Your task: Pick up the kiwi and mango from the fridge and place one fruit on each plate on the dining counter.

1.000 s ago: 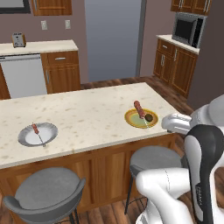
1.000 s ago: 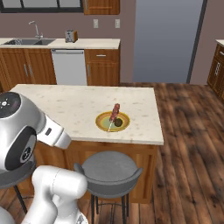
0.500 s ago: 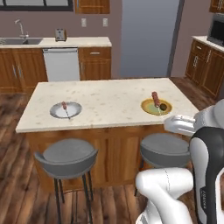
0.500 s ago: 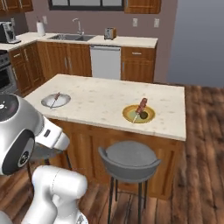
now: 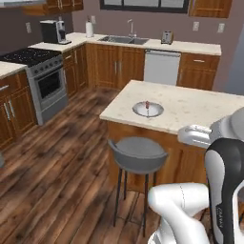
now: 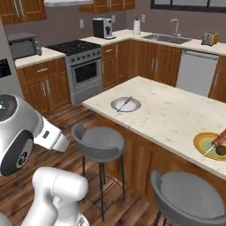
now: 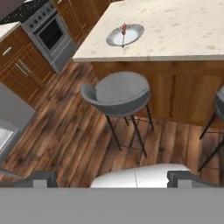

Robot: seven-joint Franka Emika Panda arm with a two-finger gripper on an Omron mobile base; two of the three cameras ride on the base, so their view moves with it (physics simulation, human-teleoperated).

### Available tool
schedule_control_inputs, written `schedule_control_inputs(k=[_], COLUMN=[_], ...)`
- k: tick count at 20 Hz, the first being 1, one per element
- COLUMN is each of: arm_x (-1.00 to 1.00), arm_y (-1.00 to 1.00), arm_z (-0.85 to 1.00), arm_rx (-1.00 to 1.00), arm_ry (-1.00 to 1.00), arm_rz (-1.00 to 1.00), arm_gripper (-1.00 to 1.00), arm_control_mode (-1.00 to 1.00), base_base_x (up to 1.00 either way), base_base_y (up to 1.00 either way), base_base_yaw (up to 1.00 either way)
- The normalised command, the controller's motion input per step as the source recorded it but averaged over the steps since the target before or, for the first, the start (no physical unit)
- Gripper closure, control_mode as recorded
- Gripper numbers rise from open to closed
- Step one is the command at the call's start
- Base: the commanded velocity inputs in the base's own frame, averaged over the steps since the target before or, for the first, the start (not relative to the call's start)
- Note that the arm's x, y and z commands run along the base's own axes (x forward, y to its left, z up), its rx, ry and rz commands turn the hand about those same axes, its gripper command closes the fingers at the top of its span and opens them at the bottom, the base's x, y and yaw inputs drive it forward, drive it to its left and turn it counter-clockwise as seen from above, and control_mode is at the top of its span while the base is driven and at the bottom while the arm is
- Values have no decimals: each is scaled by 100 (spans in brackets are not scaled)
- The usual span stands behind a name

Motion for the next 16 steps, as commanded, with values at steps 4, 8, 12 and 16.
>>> schedule_control_inputs(k=[4, 8, 12, 16], arm_x=[0, 0, 0, 0], arm_y=[0, 0, 0, 0], arm_z=[0, 0, 0, 0], arm_rx=[0, 0, 0, 0], arm_ry=[0, 0, 0, 0], arm_rz=[0, 0, 0, 0], arm_gripper=[-100, -100, -100, -100], arm_control_mode=[100, 100, 100, 100], base_base_x=[2, 30, 68, 79], base_base_y=[31, 13, 0, 0], base_base_yaw=[77, 72, 65, 61])
